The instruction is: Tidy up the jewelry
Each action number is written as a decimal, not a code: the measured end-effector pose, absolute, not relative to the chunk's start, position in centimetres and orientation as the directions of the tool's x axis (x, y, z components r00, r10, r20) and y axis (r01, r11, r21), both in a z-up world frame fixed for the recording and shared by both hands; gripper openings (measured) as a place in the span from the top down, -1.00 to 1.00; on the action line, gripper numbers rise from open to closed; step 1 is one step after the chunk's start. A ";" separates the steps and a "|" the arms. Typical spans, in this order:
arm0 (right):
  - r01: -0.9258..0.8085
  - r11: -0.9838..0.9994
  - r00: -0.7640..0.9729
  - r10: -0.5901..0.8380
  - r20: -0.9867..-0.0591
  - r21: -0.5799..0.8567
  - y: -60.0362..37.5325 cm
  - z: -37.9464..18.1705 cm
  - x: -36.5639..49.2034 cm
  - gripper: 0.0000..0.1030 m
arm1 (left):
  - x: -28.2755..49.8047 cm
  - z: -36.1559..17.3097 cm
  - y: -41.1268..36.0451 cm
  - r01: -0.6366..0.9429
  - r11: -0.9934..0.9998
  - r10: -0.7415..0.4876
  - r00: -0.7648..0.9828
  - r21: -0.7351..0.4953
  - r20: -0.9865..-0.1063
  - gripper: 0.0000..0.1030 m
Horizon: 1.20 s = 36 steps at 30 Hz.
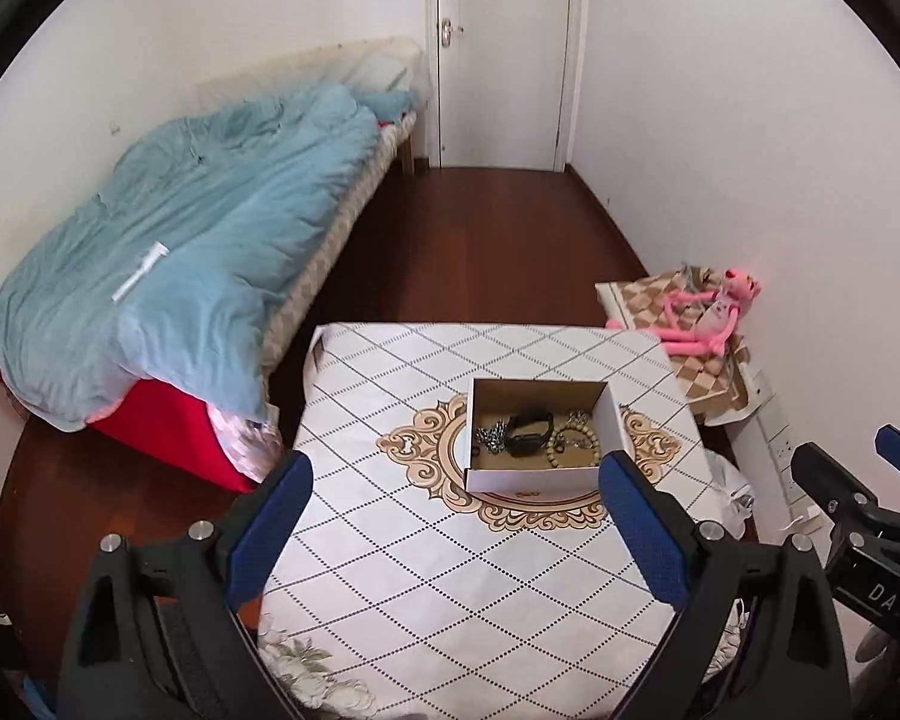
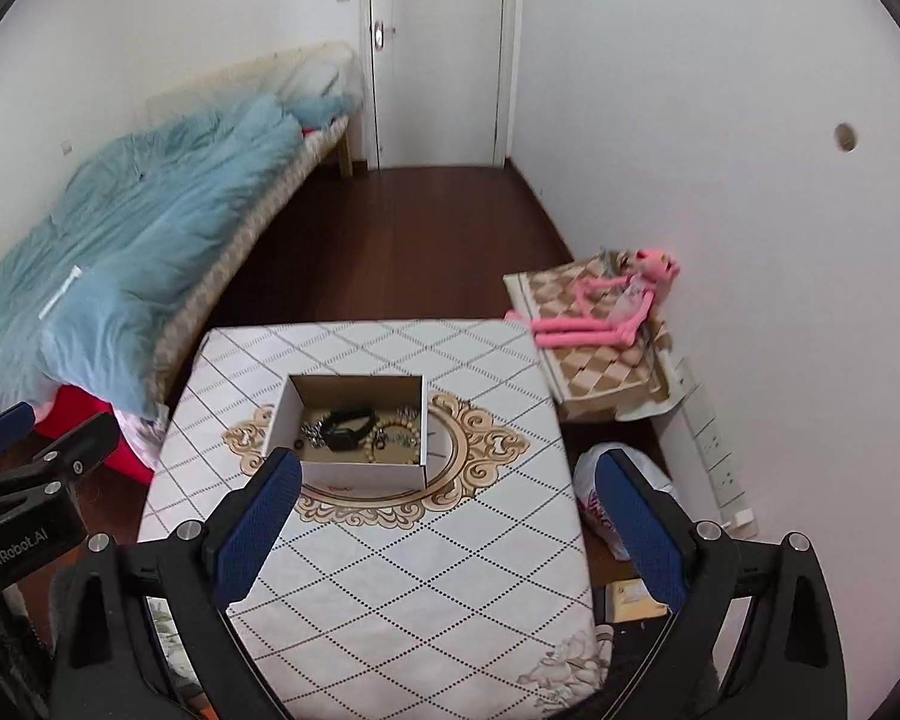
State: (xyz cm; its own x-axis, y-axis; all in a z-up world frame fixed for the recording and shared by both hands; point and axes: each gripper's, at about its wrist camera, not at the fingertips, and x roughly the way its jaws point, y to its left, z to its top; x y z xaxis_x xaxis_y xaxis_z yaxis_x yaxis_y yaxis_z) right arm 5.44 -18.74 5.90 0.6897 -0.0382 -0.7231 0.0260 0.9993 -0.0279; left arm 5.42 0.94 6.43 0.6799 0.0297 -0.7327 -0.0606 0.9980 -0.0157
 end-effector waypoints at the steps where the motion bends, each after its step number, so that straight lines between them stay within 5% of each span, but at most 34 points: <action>1: 0.025 0.999 0.697 -0.032 -0.716 -0.021 -18.8 6.6 4.7 -0.93 | 5.0 6.8 1.0 -0.062 0.998 0.032 0.686 -0.016 -0.727 -0.89; 14: 0.021 1.000 0.732 -0.030 -0.681 -0.022 -18.7 11.2 -0.5 -0.97 | 1.4 9.3 0.7 -0.052 0.998 0.019 0.686 -0.023 -0.728 -0.89; 36: 0.023 0.999 0.608 -0.047 -0.792 -0.041 -18.7 6.1 8.8 -0.98 | 9.0 5.5 0.7 -0.083 0.997 0.054 0.575 0.008 -0.816 -0.89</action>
